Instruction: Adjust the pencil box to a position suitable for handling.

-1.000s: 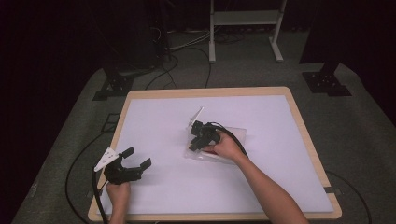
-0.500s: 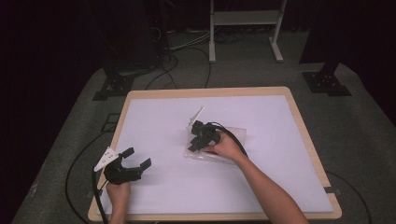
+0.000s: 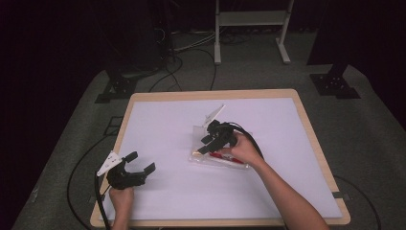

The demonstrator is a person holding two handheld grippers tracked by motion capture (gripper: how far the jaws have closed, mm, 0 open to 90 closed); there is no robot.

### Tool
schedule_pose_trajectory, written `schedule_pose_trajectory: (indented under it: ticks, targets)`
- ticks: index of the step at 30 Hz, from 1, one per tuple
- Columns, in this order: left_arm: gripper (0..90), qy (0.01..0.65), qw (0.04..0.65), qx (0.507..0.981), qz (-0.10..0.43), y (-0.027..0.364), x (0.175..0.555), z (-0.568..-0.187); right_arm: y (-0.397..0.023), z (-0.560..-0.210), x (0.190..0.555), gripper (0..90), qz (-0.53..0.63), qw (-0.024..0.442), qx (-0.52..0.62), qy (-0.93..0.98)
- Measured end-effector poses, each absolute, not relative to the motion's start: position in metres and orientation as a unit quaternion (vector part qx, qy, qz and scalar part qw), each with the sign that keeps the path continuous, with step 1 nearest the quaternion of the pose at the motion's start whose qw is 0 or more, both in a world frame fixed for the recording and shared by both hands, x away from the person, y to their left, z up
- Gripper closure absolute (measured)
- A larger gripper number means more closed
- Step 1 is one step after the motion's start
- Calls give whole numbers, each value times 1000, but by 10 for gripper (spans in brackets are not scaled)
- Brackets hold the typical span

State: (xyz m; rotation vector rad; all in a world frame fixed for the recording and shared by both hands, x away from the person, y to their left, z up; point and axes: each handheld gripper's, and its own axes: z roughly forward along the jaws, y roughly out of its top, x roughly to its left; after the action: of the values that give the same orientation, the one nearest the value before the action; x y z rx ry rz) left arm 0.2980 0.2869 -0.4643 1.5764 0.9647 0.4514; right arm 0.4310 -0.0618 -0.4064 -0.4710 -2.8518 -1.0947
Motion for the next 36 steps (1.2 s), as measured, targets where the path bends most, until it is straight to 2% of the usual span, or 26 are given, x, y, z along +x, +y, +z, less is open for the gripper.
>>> schedule_pose_trajectory:
  ticks: [19,36]
  targets:
    - [0,409,581,677,194,287,297,-464,-124,-387,410,328,-392,17,-181,-902]
    - [0,408,581,677,194,286,297,-464,-163,-392,397,284,-396,12,-215,-893]
